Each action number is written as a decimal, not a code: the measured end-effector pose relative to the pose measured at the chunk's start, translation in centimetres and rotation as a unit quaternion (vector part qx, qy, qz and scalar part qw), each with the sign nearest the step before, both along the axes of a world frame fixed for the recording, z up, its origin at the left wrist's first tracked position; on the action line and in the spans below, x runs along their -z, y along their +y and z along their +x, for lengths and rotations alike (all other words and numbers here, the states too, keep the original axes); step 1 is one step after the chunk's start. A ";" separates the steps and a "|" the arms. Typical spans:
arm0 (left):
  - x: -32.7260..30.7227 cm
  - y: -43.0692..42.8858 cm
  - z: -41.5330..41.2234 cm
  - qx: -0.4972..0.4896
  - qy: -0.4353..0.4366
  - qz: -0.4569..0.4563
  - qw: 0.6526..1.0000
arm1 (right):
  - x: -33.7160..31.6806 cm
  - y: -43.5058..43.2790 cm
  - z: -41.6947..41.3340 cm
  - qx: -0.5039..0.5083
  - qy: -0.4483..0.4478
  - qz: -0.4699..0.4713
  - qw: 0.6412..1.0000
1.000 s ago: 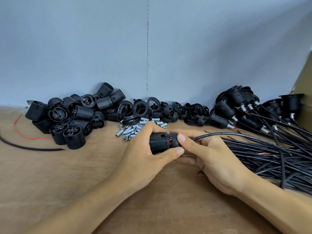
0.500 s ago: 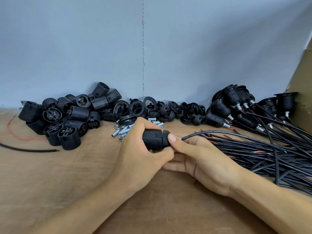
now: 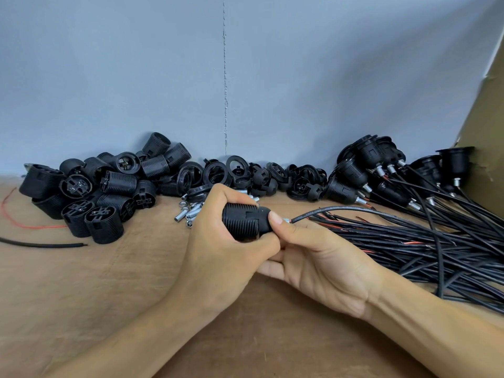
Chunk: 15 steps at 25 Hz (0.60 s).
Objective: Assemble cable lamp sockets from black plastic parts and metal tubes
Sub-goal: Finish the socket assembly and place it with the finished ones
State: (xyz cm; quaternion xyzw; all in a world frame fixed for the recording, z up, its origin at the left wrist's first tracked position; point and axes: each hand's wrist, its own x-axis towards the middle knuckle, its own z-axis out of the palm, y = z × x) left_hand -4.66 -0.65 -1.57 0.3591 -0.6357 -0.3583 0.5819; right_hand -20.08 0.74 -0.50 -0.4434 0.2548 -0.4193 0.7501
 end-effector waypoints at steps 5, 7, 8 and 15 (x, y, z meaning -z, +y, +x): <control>0.1 0.0 -0.1 0.021 0.042 0.032 0.998 | -0.3 0.4 0.6 -0.010 -0.058 0.053 0.997; 0.2 0.1 -0.2 0.020 0.039 0.042 0.998 | -0.4 0.5 0.6 -0.010 -0.058 0.068 0.996; 0.2 0.1 -0.2 0.017 0.036 0.044 0.998 | -0.5 0.5 0.6 -0.008 -0.058 0.072 0.996; 0.2 0.1 -0.1 0.028 0.042 0.048 0.998 | -0.6 0.6 1.0 0.008 -0.094 0.089 0.992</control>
